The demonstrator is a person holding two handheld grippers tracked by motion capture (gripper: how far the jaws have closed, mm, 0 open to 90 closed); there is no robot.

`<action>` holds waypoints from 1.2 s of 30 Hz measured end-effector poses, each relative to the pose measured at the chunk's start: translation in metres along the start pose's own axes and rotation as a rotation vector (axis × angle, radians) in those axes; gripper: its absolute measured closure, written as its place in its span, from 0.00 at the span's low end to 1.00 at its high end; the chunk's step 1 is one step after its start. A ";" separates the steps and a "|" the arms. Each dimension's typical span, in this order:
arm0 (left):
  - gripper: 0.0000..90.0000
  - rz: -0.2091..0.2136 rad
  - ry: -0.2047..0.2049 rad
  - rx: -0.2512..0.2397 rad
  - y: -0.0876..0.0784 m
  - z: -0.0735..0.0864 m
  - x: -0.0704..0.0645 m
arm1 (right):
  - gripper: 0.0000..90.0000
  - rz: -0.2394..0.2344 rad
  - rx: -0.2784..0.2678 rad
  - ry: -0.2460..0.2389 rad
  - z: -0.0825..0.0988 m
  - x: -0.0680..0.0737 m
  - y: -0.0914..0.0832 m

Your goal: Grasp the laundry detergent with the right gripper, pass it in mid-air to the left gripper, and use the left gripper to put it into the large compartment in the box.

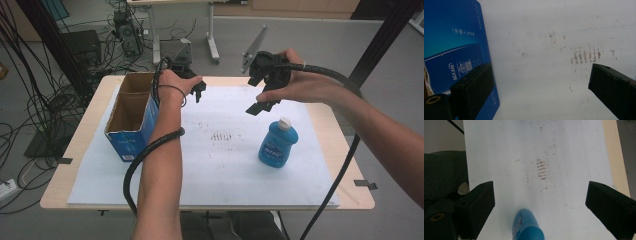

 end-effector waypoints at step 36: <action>0.07 -0.018 0.001 -0.014 -0.008 0.007 0.002 | 0.10 0.052 0.030 0.064 0.059 0.004 -0.022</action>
Point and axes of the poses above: each handheld gripper's, and its own axes: y roughly forward along the jaws, z roughly out of its underside, x roughly to its left, the point moved 9 cm from there along y, roughly forward along the jaws, and after that the axes turned 4 degrees about -x, right-handed, at the moved point
